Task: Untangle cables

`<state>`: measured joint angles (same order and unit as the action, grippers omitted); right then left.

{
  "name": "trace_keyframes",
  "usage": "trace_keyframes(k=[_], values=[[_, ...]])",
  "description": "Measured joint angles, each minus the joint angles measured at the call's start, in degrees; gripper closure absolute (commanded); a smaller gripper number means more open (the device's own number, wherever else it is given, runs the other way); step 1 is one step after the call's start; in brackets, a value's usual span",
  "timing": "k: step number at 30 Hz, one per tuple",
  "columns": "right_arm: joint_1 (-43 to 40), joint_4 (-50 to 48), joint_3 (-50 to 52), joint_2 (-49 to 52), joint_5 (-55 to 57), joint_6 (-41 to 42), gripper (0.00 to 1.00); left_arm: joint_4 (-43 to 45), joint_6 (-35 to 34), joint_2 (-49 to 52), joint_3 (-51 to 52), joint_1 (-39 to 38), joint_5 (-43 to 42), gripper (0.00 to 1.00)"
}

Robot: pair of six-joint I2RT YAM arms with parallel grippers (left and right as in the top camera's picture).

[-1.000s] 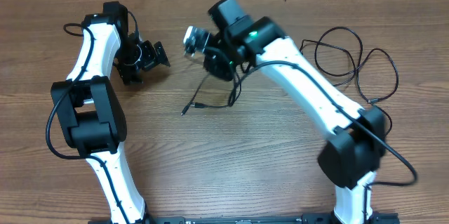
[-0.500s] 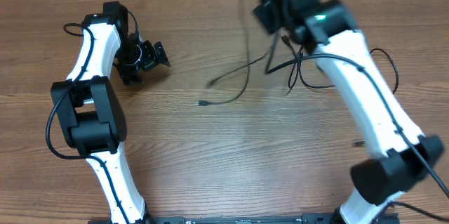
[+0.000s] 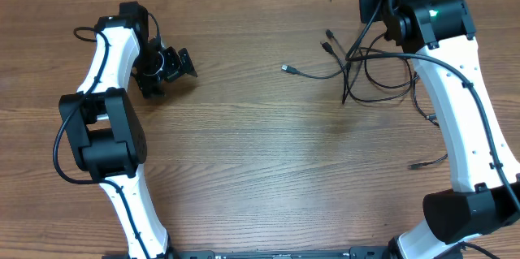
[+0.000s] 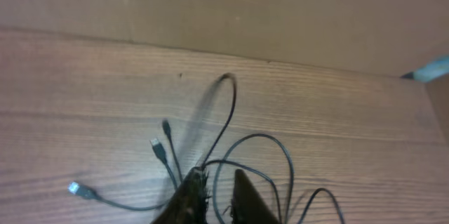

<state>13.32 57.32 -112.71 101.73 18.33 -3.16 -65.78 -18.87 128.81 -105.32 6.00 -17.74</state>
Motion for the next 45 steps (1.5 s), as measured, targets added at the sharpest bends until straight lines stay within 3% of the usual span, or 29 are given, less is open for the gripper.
trace_keyframes(k=[5, 7, 12, 45], values=[[0.00, 1.01, 0.00, 0.02, -0.13, 0.90, 0.45, 0.00, 0.00, 0.00, 0.00, 0.00, 0.00, 0.01], [0.00, 1.33, 0.00, 0.02, -0.24, 0.94, 0.20, 0.00, 0.00, 0.00, 0.00, 0.00, 0.00, 0.00], [0.00, 1.46, 0.00, 0.02, -0.33, 1.20, 0.00, 0.00, 0.00, 0.00, 0.00, 0.00, 0.00, 0.01], [0.00, 2.78, 0.00, 0.02, -7.43, 1.25, 0.00, 0.00, 0.00, 0.00, 0.00, 0.00, 0.00, 0.00]])
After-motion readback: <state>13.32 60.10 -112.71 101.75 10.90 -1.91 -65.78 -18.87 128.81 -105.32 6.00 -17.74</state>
